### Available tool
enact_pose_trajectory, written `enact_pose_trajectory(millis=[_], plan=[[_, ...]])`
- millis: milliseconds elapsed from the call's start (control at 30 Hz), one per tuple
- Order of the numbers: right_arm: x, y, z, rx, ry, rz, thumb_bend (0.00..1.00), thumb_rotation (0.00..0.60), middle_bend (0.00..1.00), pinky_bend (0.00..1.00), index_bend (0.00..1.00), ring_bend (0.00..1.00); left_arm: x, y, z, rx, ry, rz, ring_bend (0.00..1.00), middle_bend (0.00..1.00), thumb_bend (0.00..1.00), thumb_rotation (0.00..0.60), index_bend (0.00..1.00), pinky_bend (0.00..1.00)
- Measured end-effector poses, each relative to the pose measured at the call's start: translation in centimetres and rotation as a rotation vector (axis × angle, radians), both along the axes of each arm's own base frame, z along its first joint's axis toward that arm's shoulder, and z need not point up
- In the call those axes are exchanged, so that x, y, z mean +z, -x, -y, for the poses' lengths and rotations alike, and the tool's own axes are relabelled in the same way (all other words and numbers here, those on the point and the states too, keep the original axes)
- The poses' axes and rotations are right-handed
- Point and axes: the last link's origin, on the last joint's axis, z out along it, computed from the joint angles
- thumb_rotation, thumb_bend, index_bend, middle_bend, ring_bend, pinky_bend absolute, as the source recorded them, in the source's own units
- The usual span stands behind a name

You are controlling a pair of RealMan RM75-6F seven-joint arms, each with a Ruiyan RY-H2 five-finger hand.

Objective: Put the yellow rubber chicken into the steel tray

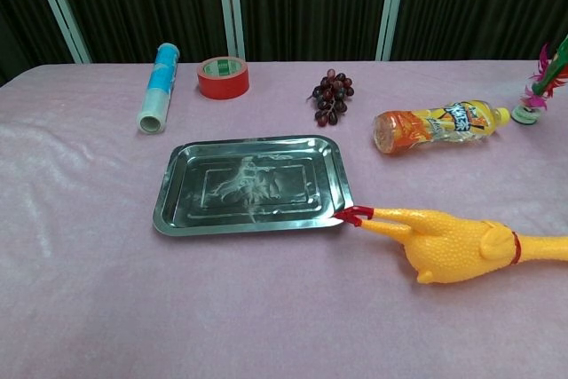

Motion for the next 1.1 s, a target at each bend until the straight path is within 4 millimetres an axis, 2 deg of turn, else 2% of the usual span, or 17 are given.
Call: enact_pose_trajectory(millis=[200, 433, 767, 1100], plan=[[-1.1, -1.3, 1.2, 0.052, -0.075, -0.035, 0.19, 0.6, 0.12, 0.22, 0.04, 0.06, 0.1, 0.1, -0.2, 0.0, -0.001, -0.003, 0.0, 0.0, 0.0, 0.6, 0.0, 0.0], [-3.4, -2.4, 2.5, 0.08, -0.194, -0.104, 0.19, 0.6, 0.12, 0.22, 0.12, 0.07, 0.0, 0.3, -0.5, 0.009, 0.006, -0.005, 0.0, 0.0, 0.0, 0.6, 0.0, 0.0], [-9.1, -2.7, 3.2, 0.07, -0.399, -0.174, 0.19, 0.6, 0.14, 0.22, 0.18, 0.1, -0.6, 0.3, -1.3, 0.012, 0.038, -0.004, 0.0, 0.0, 0.0, 0.6, 0.0, 0.0], [-11.4, -2.7, 4.1, 0.066, -0.44, -0.178, 0.21, 0.6, 0.19, 0.25, 0.28, 0.15, -0.7, 0.8, -1.6, 0.024, 0.053, -0.001, 0.0, 0.0, 0.0, 0.6, 0.0, 0.0]])
